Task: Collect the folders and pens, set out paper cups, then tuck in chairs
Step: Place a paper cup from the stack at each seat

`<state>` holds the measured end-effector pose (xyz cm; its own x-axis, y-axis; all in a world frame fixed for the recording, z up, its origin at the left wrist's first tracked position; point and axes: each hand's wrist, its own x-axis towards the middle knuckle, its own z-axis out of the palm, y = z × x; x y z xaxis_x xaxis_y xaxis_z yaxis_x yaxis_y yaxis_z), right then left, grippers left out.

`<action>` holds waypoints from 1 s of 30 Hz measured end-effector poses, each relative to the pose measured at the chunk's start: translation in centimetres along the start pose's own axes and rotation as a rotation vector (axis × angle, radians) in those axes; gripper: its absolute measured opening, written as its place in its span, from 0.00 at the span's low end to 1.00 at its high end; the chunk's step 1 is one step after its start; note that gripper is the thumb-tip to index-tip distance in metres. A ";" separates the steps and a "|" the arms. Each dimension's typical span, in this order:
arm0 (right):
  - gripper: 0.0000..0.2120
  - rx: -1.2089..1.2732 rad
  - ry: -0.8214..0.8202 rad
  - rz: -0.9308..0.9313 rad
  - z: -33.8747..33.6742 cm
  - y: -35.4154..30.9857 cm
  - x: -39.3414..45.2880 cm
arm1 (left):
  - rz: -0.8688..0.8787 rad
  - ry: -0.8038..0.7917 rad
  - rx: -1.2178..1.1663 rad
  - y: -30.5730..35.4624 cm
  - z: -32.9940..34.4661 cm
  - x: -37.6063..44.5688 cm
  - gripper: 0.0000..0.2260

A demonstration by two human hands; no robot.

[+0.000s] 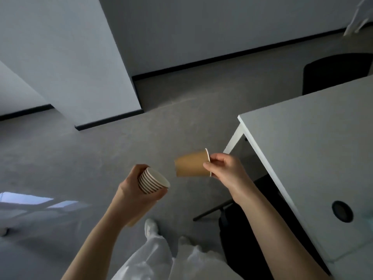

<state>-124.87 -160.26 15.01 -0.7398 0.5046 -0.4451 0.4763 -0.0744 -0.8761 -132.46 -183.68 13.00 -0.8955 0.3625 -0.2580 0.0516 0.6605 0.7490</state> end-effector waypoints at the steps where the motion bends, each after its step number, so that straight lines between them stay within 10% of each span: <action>1: 0.09 -0.007 0.023 0.008 0.0 -0.1 0.6 | 0.000 -0.005 -0.001 0.2 0.0 1.1 0.29; 15: 0.04 -0.083 0.311 0.046 5.3 -7.8 16.1 | 0.246 -0.279 0.113 5.9 -5.5 29.5 0.28; 30: 0.07 -0.187 0.744 0.209 -5.1 -11.7 28.9 | 0.390 -0.467 0.185 20.9 6.0 46.8 0.29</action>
<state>-149.40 -140.43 13.33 -0.1463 0.9432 -0.2983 0.6907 -0.1185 -0.7133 -170.63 -148.92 12.90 -0.5105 0.8203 -0.2578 0.4478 0.5096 0.7347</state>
